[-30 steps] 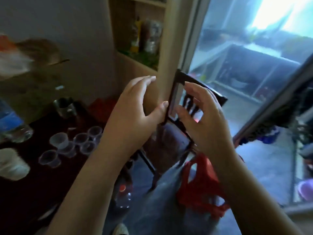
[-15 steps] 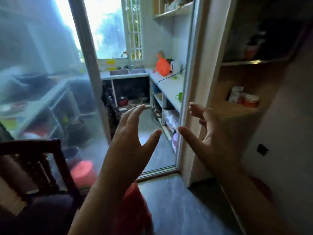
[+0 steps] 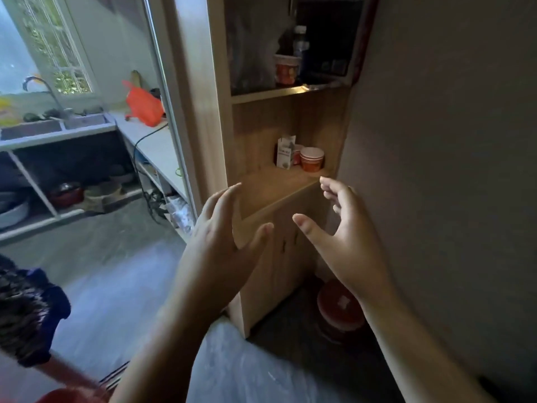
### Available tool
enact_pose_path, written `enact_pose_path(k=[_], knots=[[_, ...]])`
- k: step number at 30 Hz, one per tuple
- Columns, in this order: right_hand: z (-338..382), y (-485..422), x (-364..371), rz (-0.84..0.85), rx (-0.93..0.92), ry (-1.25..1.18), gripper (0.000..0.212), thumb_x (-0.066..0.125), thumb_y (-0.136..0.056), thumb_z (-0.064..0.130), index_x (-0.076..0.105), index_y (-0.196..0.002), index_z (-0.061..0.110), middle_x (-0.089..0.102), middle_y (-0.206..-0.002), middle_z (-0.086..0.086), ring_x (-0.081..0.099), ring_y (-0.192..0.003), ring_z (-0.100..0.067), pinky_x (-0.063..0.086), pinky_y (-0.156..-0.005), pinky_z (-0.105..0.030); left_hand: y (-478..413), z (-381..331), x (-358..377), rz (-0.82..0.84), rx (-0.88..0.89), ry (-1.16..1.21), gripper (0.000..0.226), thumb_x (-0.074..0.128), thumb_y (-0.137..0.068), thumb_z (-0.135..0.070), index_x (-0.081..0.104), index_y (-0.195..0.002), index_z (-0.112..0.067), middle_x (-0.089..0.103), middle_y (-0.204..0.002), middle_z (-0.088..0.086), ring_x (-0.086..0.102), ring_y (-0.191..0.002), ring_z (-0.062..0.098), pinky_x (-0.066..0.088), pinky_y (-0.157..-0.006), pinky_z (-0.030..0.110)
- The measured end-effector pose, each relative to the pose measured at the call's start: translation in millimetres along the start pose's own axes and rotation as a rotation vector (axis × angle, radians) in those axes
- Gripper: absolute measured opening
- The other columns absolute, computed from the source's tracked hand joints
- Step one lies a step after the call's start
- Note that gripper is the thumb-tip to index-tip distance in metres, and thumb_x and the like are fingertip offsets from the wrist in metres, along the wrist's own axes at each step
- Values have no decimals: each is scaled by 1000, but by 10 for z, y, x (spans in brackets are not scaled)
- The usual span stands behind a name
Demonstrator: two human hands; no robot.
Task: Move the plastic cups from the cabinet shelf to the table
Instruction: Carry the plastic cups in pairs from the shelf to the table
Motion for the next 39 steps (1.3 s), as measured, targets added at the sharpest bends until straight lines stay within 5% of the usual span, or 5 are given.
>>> enact_pose_path(k=[9, 14, 30, 33, 39], knots=[[-903, -1079, 238, 49, 42, 60, 67, 55, -77, 62, 38, -136, 33, 39, -137, 19, 37, -127, 7, 29, -96, -11, -1188, 541, 1032, 84, -73, 28, 69, 52, -79, -56, 36, -139, -25, 42, -140, -6, 35, -117, -7, 22, -82, -8], [-1548, -1609, 262, 88, 137, 64, 66, 55, -71, 65, 40, -130, 39, 38, -131, 26, 36, -122, 6, 30, -94, -15, -1626, 800, 1619, 90, -146, -4, 68, 55, -82, -53, 33, -140, -26, 40, -141, -6, 42, -124, 7, 28, -91, 10], [-2891, -3464, 1520, 613, -47, 46, 64, 67, -82, 42, 41, -137, 21, 44, -137, 0, 44, -125, -14, 43, -102, -34, -2563, 1699, 2590, -332, -457, -347, 50, 65, -81, -33, 50, -126, -16, 59, -122, 10, 44, -109, 13, 27, -94, 18], [-3045, -3593, 1881, 630, -43, 55, 64, 68, -82, 39, 40, -137, 22, 43, -138, 0, 45, -125, -14, 43, -102, -32, -2647, 1989, 2782, -261, -590, -244, 58, 60, -86, -36, 38, -138, -23, 45, -140, 0, 40, -123, 10, 18, -91, 4], [-3323, -3820, 2413, 599, 30, 15, 61, 68, -83, 35, 42, -137, 21, 44, -137, -1, 45, -122, -11, 40, -96, -24, -2874, 2543, 3034, -242, -631, -133, 62, 57, -89, -29, 26, -143, -28, 25, -151, 5, 26, -138, 23, 26, -98, 25]])
Point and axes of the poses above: each hand's wrist, its own y-axis away from the middle knuckle, its own x-axis out of the palm, z = x × y, the point moved 4 cm from there along -y, towards the middle knuckle
